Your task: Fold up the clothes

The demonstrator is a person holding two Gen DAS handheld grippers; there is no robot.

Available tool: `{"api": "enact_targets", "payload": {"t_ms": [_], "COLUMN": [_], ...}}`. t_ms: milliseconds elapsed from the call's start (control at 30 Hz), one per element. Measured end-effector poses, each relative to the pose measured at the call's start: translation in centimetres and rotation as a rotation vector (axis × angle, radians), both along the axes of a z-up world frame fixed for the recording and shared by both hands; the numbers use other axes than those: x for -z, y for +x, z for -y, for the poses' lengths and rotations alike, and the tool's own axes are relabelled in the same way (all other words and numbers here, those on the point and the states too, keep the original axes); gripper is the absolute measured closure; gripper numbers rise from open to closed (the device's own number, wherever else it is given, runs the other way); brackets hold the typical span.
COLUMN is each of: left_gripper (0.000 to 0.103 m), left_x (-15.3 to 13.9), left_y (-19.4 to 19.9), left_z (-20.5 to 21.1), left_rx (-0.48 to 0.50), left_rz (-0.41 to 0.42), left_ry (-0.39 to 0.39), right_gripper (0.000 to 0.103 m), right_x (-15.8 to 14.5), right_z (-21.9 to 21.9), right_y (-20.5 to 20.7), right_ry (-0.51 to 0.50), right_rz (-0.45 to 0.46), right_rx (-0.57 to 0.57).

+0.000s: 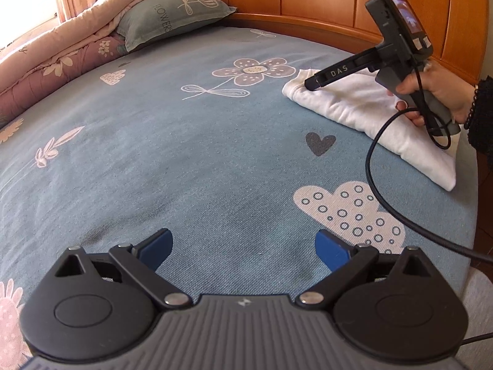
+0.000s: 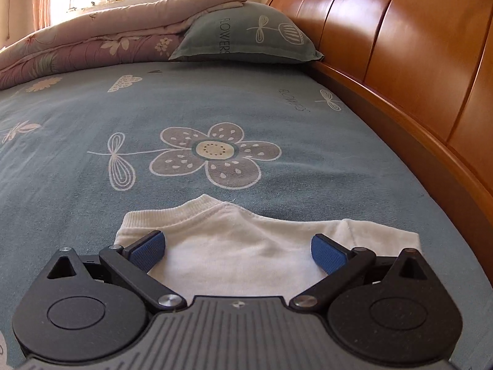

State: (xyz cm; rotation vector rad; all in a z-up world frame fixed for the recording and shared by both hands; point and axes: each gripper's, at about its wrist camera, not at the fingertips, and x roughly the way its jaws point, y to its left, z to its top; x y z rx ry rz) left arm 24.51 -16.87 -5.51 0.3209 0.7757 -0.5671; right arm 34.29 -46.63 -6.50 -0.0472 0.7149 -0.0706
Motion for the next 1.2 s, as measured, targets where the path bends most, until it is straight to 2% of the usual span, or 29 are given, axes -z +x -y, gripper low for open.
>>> {"api": "enact_targets", "payload": {"t_ms": [133, 267, 367, 467, 600, 767, 900, 1033, 1200], "left_gripper": [0.004, 0.004, 0.004, 0.004, 0.004, 0.004, 0.004, 0.004, 0.004], "left_x": [0.1, 0.3, -0.2, -0.4, -0.7, -1.5, -1.7, -2.0, -2.4], "left_y": [0.2, 0.4, 0.1, -0.1, 0.0, -0.7, -1.2, -1.5, -1.7], "left_z": [-0.7, -0.8, -1.0, -1.3, -1.5, -1.1, -0.4, -0.1, -0.3], "left_rx": [-0.010, -0.029, -0.030, -0.032, -0.058, -0.037, -0.018, -0.009, -0.009], "left_rz": [-0.005, -0.018, -0.010, 0.001, -0.001, 0.012, 0.017, 0.020, 0.037], "left_ry": [-0.008, -0.006, -0.004, 0.015, 0.017, -0.002, 0.001, 0.007, 0.007], "right_gripper": [0.000, 0.000, 0.000, 0.000, 0.000, 0.000, 0.000, 0.000, 0.000], "right_x": [-1.5, -0.1, 0.1, -1.3, -2.9, -4.3, -3.3, -0.9, -2.7], "right_z": [-1.3, -2.3, -2.3, -2.1, -1.8, -0.7, 0.9, 2.7, 2.2], "right_y": [-1.2, -0.9, -0.6, -1.3, -2.9, -5.5, -6.1, -5.4, -7.7], "right_ry": [0.011, -0.008, 0.009, 0.055, 0.040, 0.028, 0.026, 0.088, 0.092], "right_rz": [-0.003, -0.067, -0.068, -0.050, -0.057, -0.056, -0.084, -0.119, -0.068], "right_rx": [-0.055, -0.063, -0.041, -0.019, 0.007, 0.043, 0.106, 0.134, 0.138]}}
